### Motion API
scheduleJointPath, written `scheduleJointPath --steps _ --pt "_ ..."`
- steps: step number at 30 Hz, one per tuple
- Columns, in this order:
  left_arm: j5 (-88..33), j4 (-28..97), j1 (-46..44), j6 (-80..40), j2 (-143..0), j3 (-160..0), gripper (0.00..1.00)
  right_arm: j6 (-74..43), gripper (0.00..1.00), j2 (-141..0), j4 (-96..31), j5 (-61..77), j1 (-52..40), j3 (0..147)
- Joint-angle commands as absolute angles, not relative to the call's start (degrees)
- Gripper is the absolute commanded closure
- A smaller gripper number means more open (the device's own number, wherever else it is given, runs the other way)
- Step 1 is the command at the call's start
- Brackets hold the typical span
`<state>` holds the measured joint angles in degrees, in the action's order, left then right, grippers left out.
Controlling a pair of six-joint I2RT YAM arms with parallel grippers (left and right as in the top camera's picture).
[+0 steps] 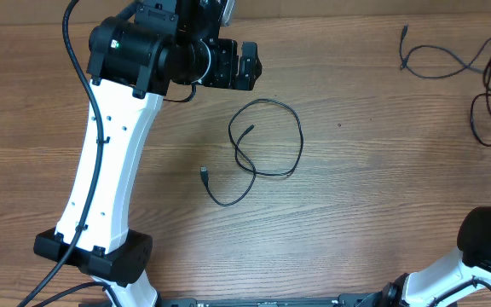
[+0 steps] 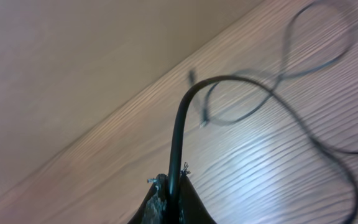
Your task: Untangle cables
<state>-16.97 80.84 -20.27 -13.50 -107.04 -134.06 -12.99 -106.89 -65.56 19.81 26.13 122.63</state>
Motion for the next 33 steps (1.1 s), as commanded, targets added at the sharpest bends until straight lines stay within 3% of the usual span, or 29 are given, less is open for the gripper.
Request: scheduleJointPath --steps 1,10,16,33 --pt "-17.41 80.51 -20.53 -12.64 -107.04 -133.86 0.0 -12.4 0.96 -106.0 -67.46 30.72 26.04 123.76" --pt "-17.43 80.55 -20.53 -12.64 -107.04 -133.86 0.0 -12.25 0.96 -106.17 -74.98 33.01 24.99 123.72" --pt "-17.43 80.6 -20.56 -12.67 -107.04 -133.86 0.0 -11.92 0.96 -106.65 -78.83 25.17 22.94 123.57" --pt "-17.43 80.79 -20.56 -12.67 -107.04 -133.86 0.0 -12.14 0.96 -106.76 -70.91 23.59 17.72 102.15"
